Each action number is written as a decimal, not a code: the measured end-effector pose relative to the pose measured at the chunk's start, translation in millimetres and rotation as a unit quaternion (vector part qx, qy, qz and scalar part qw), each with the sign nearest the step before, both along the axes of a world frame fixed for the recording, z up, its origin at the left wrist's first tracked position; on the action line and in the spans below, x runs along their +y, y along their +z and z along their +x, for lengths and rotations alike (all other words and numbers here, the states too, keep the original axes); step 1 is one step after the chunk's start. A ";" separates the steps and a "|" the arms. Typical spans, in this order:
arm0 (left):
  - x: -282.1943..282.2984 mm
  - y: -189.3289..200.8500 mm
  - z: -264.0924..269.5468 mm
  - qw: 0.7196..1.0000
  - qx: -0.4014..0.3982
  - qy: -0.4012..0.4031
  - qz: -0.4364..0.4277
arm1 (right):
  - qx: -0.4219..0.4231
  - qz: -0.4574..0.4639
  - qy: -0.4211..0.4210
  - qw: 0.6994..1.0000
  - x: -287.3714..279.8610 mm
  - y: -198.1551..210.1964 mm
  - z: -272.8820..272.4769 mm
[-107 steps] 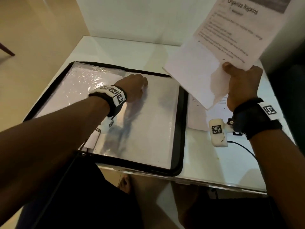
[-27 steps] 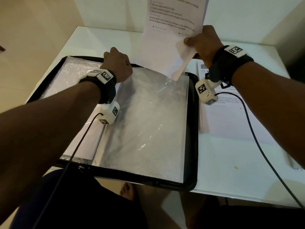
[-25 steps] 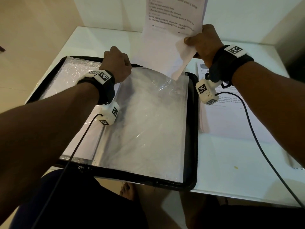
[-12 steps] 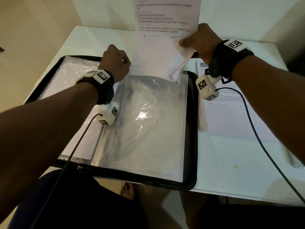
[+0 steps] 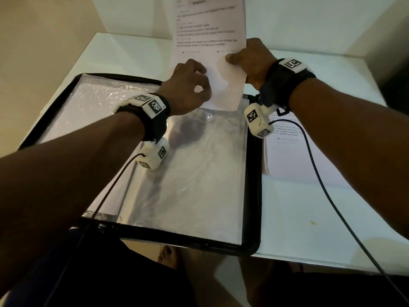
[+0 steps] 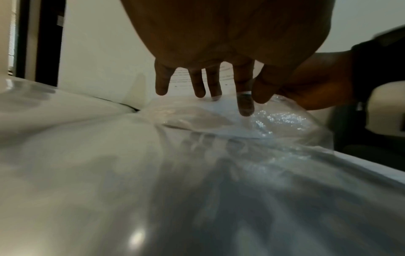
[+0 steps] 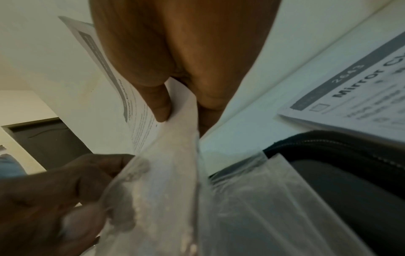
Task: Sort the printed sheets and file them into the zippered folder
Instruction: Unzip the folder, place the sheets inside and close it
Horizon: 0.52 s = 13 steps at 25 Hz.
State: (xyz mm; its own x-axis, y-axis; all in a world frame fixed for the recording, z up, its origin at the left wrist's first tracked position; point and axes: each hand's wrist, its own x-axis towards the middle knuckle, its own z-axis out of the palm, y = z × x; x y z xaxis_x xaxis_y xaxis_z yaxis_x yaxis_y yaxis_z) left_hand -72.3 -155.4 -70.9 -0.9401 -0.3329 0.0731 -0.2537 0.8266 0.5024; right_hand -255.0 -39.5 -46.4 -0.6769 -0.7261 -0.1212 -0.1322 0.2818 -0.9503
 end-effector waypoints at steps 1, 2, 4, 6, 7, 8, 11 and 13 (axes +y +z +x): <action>6.0 1.2 -4.7 1.000 0.011 -0.008 -0.002 | 0.007 0.000 0.000 1.000 -1.6 2.3 0.4; 10.9 2.3 -9.6 1.000 0.017 -0.011 -0.010 | 0.014 -0.001 0.001 1.000 -3.2 4.6 0.7; 18.0 2.8 -17.9 0.999 0.015 -0.006 -0.035 | 0.014 -0.008 0.001 1.000 -5.1 8.2 1.1; 18.7 3.2 -22.2 0.999 0.006 0.011 -0.041 | -0.005 -0.012 0.001 1.000 -5.5 8.9 0.5; 17.3 3.2 -23.2 0.999 0.004 0.021 -0.036 | -0.014 -0.009 0.001 1.000 -4.4 8.9 0.9; 15.1 3.2 -22.5 0.999 0.003 0.031 -0.031 | -0.025 0.000 0.003 1.000 -2.5 8.0 1.5; 10.1 5.4 -17.7 0.999 -0.009 0.033 -0.020 | -0.057 0.051 0.032 0.997 5.2 5.4 6.0; 4.5 8.2 -12.7 0.998 -0.043 0.037 -0.018 | -0.060 0.077 0.032 0.995 10.2 0.2 5.9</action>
